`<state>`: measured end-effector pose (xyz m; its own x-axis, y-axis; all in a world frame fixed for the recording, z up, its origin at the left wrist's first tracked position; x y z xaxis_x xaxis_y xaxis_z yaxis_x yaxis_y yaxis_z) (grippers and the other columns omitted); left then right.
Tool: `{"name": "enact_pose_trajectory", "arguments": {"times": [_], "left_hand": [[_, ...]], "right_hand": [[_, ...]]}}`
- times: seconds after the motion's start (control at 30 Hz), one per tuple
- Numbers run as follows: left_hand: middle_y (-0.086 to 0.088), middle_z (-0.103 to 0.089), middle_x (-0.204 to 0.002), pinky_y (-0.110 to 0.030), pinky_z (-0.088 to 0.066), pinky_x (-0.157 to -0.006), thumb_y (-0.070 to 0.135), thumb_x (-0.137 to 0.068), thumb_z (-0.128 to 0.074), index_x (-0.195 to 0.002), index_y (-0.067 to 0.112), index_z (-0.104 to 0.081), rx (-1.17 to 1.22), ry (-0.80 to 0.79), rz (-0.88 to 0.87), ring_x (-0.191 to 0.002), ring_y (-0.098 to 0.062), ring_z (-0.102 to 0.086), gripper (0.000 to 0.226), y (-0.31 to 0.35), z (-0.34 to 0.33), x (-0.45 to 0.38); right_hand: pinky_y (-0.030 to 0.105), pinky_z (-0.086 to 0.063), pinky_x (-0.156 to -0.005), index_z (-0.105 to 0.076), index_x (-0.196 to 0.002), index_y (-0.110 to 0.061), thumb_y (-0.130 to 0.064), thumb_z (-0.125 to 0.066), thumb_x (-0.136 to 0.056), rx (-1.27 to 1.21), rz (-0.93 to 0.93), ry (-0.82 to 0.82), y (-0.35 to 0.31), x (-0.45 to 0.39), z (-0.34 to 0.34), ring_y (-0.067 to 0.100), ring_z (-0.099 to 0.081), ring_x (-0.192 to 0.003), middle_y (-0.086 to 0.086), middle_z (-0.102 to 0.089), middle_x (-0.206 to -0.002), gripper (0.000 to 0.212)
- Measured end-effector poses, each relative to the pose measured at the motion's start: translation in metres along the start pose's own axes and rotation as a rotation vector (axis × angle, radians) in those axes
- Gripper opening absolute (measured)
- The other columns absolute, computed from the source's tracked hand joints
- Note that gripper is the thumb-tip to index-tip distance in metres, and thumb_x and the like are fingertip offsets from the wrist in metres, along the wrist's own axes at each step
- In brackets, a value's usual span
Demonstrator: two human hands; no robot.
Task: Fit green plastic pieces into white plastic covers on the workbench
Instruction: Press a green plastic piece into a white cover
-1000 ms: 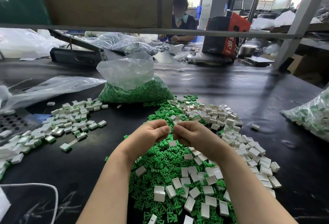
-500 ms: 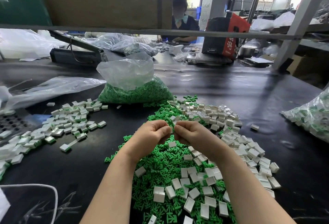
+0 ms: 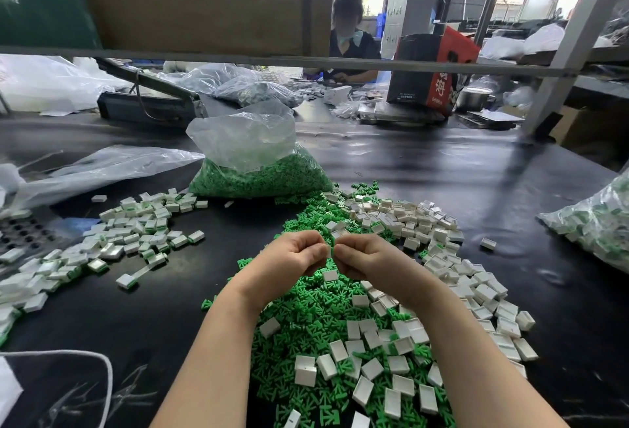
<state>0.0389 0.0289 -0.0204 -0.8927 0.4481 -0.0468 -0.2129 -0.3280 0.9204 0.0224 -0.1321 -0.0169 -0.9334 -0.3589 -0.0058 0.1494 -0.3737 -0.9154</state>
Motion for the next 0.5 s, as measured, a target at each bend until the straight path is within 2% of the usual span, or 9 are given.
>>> {"name": "enact_pose_trajectory", "arguments": {"times": [0.17,0.37,0.5], "left_hand": [[0.006,-0.045,-0.061,-0.03,-0.032,-0.063,0.017,-0.1,-0.051,-0.077,0.012,-0.056,-0.011,0.0,-0.005,-0.06,-0.011,-0.038,0.024,0.0016,0.0008,0.0009],[0.004,-0.046,-0.062,-0.034,-0.031,-0.066,0.018,-0.099,-0.052,-0.076,0.014,-0.057,-0.045,-0.01,-0.004,-0.064,-0.016,-0.038,0.025,0.0004,0.0014,0.0007],[0.004,-0.046,-0.062,-0.035,-0.031,-0.066,0.017,-0.099,-0.052,-0.076,0.011,-0.058,-0.079,-0.023,-0.001,-0.064,-0.016,-0.038,0.024,-0.0002,0.0017,0.0]], "right_hand": [[0.019,-0.032,-0.055,-0.051,-0.073,-0.013,-0.015,-0.045,-0.103,0.001,0.002,-0.007,0.0024,-0.0006,-0.0024,0.006,-0.036,-0.055,-0.009,-0.042,-0.059,0.03],[0.035,-0.031,-0.063,-0.051,-0.071,-0.015,-0.017,-0.047,-0.102,0.074,0.032,-0.001,0.004,-0.0014,-0.0018,0.018,-0.036,-0.064,0.0,-0.042,-0.065,0.031],[0.037,-0.032,-0.064,-0.051,-0.071,-0.014,-0.016,-0.047,-0.101,0.122,0.043,-0.012,0.0044,-0.0011,-0.0013,0.019,-0.036,-0.065,0.008,-0.043,-0.068,0.031]]}}
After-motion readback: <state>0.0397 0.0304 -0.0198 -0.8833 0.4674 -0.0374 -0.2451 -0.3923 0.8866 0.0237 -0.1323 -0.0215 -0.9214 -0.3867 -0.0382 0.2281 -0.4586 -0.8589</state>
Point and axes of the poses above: each hand's wrist, its own x-axis away from the middle knuckle, its own z-axis out of the back of the hand, y = z × x, the point moved 2 cm from there along -x, towards the middle knuckle
